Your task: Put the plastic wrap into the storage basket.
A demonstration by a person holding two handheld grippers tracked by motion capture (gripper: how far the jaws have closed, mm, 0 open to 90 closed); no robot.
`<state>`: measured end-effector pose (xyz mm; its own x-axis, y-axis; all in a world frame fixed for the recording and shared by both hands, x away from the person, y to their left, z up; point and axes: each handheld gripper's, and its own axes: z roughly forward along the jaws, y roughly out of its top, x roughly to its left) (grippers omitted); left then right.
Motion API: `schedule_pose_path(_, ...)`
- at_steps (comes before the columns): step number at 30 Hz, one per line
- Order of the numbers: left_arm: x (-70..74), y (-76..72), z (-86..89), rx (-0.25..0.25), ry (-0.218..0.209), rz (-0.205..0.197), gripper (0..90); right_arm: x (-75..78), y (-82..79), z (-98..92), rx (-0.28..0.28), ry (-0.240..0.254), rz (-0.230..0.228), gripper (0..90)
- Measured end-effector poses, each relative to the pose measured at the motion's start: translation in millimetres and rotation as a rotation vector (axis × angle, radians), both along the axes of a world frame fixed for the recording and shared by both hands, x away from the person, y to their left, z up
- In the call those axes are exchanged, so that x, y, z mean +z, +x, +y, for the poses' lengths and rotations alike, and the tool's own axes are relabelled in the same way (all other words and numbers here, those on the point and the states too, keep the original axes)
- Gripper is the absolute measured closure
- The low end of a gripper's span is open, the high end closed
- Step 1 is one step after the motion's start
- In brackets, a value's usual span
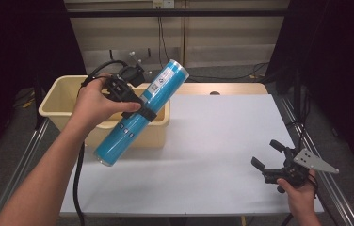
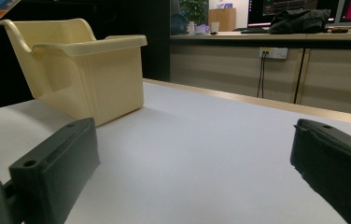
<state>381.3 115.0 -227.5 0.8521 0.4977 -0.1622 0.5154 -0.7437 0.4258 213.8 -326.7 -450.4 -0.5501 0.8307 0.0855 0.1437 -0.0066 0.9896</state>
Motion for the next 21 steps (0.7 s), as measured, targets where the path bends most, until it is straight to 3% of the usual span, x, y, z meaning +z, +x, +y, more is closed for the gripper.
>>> schedule_pose_path(6, 3.3, 9.6, -3.8, -0.009, 0.001, 0.007, 32.2, -0.3, -0.2, -0.4, -0.001, 0.0, -0.001, 0.7)
schedule_pose_path(21, 14.0, 32.7, -12.3, -0.042, 0.022, -0.034, 32.2, -1.7, -0.3, -1.8, -0.007, 0.002, 0.0, 0.7)
